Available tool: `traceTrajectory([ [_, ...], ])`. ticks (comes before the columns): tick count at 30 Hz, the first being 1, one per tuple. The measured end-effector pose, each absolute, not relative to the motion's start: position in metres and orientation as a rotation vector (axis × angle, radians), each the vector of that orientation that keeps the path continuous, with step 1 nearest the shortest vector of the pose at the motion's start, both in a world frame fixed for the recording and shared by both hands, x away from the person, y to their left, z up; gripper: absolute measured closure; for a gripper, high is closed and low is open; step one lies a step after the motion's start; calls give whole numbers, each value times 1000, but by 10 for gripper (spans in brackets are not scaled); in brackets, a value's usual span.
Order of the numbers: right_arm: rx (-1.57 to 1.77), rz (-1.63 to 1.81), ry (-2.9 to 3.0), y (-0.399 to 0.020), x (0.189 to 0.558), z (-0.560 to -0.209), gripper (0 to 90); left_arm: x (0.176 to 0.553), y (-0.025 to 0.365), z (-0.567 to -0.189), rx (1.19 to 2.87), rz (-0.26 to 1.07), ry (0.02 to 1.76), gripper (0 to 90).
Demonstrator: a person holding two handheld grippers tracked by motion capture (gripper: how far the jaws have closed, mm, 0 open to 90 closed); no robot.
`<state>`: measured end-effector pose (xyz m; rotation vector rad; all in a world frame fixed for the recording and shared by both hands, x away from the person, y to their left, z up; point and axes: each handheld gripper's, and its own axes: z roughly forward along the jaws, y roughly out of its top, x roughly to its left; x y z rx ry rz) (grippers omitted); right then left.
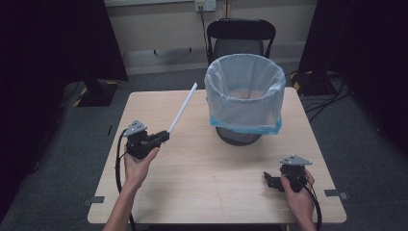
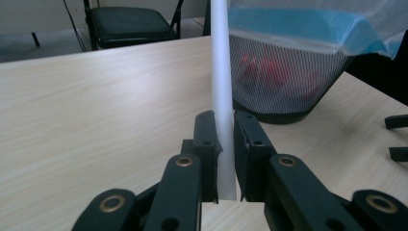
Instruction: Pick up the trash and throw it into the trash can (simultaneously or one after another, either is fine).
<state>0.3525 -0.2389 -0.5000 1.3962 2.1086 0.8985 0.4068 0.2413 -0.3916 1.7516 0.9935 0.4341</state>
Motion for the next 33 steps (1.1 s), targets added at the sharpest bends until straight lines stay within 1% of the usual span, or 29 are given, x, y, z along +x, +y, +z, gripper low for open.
traceTrajectory([
  [11, 1396, 898, 2109, -239, 352, -500, 88, 408, 246, -378, 1699, 445, 958, 808],
  [20, 1396, 899, 2108, -239, 352, -500, 88, 410, 234, -361, 1691, 445, 908, 809],
  [33, 1396, 898, 2109, -239, 352, -500, 88, 415, 230, -327, 1647, 477, 846, 808],
])
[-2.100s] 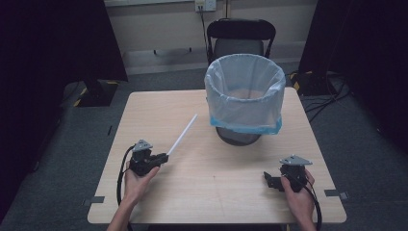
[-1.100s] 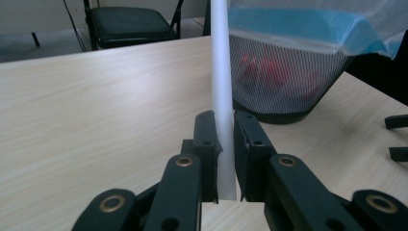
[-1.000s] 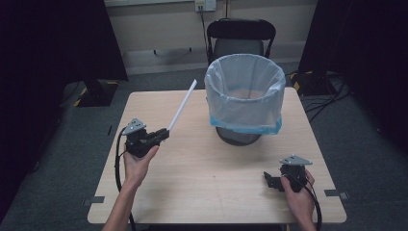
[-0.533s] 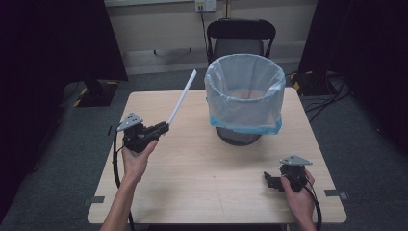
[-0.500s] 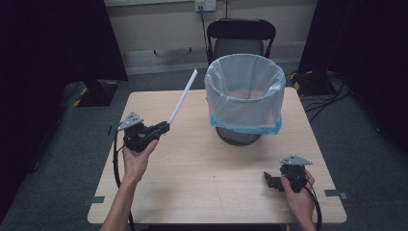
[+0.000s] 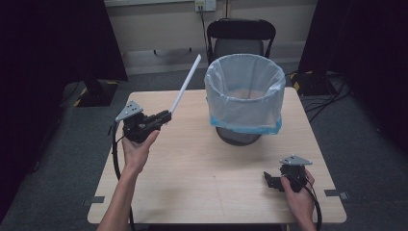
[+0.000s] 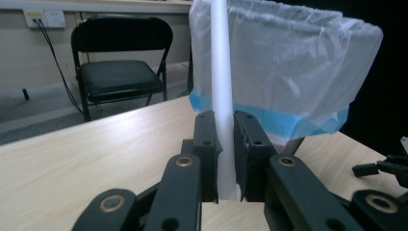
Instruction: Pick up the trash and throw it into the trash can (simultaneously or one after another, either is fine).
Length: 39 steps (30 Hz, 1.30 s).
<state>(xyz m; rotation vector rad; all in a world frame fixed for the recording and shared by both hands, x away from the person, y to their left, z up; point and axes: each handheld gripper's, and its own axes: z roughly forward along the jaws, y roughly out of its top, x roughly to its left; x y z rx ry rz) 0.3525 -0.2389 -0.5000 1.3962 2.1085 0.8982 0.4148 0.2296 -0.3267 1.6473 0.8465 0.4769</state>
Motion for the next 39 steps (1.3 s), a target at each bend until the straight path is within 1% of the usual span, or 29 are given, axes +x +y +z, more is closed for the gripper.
traceTrajectory([
  [26, 1396, 898, 2109, -239, 352, -500, 87, 429, 197, -268, 1638, 473, 696, 808],
  [39, 1396, 898, 2109, -239, 352, -500, 88, 443, 177, -254, 1643, 449, 655, 808],
])
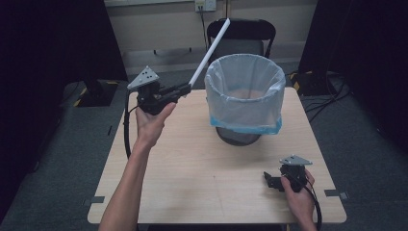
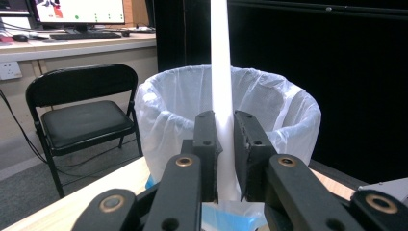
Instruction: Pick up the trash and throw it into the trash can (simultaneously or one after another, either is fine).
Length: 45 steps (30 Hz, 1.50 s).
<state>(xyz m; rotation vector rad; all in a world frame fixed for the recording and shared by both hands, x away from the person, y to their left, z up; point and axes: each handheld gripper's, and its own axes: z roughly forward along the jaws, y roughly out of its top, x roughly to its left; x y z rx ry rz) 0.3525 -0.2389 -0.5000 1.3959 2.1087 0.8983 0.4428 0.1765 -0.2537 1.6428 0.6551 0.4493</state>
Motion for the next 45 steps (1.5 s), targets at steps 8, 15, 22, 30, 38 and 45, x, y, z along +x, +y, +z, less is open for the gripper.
traceTrajectory([
  [8, 1396, 898, 2109, -239, 352, -500, 88, 451, 161, -241, 1649, 442, 620, 808],
  [15, 1396, 898, 2108, -239, 352, -500, 88, 453, 149, -228, 1639, 433, 586, 808],
  [22, 1395, 898, 2109, -239, 352, -500, 88, 459, 136, -221, 1641, 420, 568, 808],
  [30, 1396, 898, 2109, -239, 352, -500, 88, 468, 121, -218, 1638, 390, 554, 808],
  [38, 1394, 898, 2109, -239, 352, -500, 88, 478, 106, -220, 1650, 364, 541, 808],
  [45, 1394, 899, 2109, -239, 352, -500, 88, 490, 94, -217, 1642, 343, 538, 808],
])
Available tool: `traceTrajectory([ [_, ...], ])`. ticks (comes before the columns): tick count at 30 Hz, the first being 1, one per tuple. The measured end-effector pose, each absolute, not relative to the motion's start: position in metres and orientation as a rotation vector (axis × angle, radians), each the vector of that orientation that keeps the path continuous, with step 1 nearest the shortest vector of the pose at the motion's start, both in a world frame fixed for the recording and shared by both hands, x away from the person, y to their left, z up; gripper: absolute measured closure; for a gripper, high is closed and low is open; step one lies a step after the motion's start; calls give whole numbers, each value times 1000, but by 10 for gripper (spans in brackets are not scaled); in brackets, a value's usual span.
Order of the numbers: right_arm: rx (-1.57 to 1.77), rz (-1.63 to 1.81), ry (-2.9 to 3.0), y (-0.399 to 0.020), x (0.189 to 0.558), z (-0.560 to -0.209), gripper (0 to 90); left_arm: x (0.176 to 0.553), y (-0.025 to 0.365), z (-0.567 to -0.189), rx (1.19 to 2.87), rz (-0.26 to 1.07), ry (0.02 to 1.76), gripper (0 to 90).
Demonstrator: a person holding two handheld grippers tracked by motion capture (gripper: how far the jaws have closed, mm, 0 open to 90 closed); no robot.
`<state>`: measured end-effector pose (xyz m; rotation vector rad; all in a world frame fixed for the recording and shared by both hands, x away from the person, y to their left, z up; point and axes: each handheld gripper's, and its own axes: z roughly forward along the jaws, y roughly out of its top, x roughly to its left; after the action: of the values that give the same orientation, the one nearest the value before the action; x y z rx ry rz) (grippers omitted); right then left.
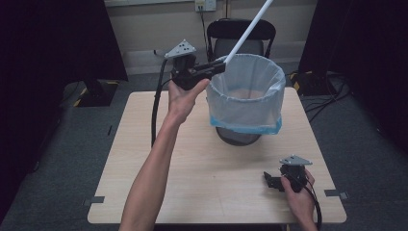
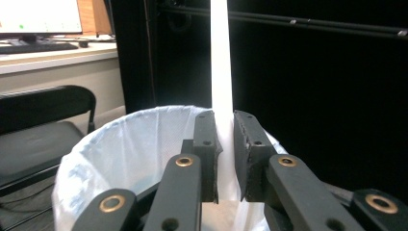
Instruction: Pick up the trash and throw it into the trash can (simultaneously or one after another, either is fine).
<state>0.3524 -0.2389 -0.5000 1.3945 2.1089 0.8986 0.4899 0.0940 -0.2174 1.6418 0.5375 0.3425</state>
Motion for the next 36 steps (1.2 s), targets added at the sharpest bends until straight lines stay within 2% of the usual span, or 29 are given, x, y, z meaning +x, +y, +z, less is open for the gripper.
traceTrajectory([
  [8, 1393, 899, 2108, -239, 352, -500, 89, 502, 77, -218, 1650, 324, 536, 808],
  [18, 1391, 899, 2109, -239, 352, -500, 89, 513, 75, -224, 1654, 297, 552, 796],
  [19, 1391, 899, 2109, -239, 352, -500, 89, 513, 76, -223, 1645, 301, 559, 771],
  [21, 1391, 899, 2109, -239, 352, -500, 89, 514, 76, -223, 1630, 290, 565, 657],
  [26, 1391, 900, 2111, -239, 352, -500, 89, 513, 75, -223, 1633, 290, 570, 564],
  [31, 1391, 899, 2110, -239, 352, -500, 89, 512, 77, -220, 1635, 308, 580, 423],
  [36, 1391, 899, 2110, -239, 352, -500, 89, 513, 84, -221, 1641, 288, 593, 222],
])
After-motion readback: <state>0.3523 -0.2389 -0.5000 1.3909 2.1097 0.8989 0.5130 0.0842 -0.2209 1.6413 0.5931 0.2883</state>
